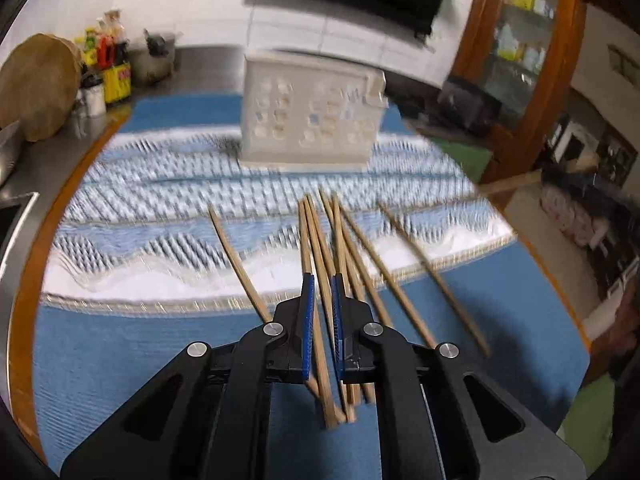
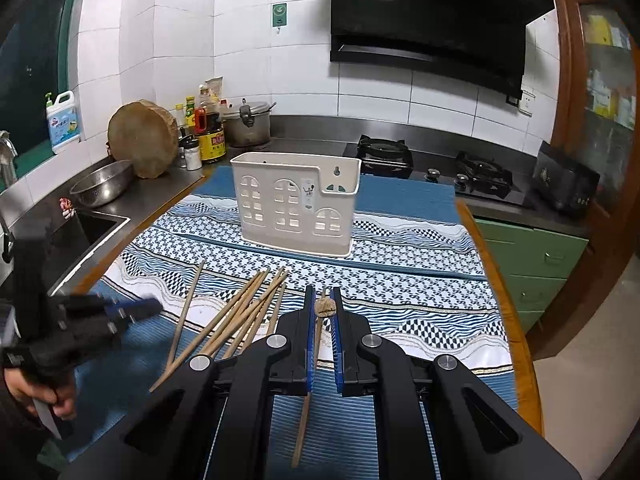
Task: Organize utensils
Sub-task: 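Lift both held chopsticks upright and carry them toward the white caddy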
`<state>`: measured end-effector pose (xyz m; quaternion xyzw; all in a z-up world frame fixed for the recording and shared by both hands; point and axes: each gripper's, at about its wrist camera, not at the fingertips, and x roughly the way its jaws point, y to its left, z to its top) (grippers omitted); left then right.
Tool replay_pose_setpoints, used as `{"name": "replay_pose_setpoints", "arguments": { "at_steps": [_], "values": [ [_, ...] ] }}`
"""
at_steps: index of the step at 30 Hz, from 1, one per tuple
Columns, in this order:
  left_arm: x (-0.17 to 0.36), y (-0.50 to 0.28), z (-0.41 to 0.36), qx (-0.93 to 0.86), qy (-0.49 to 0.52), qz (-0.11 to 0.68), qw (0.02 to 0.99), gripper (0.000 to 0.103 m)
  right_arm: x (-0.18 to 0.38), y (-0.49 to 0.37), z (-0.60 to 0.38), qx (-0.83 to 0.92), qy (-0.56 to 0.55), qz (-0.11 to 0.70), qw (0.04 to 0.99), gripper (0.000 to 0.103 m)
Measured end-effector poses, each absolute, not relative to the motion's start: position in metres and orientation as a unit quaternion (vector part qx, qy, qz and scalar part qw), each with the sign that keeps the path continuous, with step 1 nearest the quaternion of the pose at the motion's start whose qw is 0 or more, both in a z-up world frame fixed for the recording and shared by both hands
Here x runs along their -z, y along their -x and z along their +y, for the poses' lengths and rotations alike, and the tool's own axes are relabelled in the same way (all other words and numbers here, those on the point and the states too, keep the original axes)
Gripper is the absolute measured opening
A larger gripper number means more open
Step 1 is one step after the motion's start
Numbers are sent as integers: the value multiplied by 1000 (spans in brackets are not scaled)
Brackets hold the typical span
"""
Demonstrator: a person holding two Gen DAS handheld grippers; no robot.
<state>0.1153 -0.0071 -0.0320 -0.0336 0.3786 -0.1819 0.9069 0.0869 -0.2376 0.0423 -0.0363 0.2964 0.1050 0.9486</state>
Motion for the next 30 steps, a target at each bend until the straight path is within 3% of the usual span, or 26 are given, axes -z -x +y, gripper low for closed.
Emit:
{"name": "replay_pose_setpoints", "arguments": {
  "at_steps": [14, 22, 25, 30],
  "values": [
    [85, -127, -20, 156, 18, 435, 886, 14, -35, -86, -234, -108, 46, 299, 947, 7],
    [83, -127, -34, 131, -27, 442, 887, 13, -36, -88, -234, -110, 50, 299, 947, 7],
    [77, -129, -29, 134, -8, 447, 884, 6, -38, -89, -234, -112, 50, 298, 947, 7],
    [52, -124, -16, 135, 9, 409, 902, 6, -45, -90, -234, -115, 53, 293, 948, 7]
  ]
}}
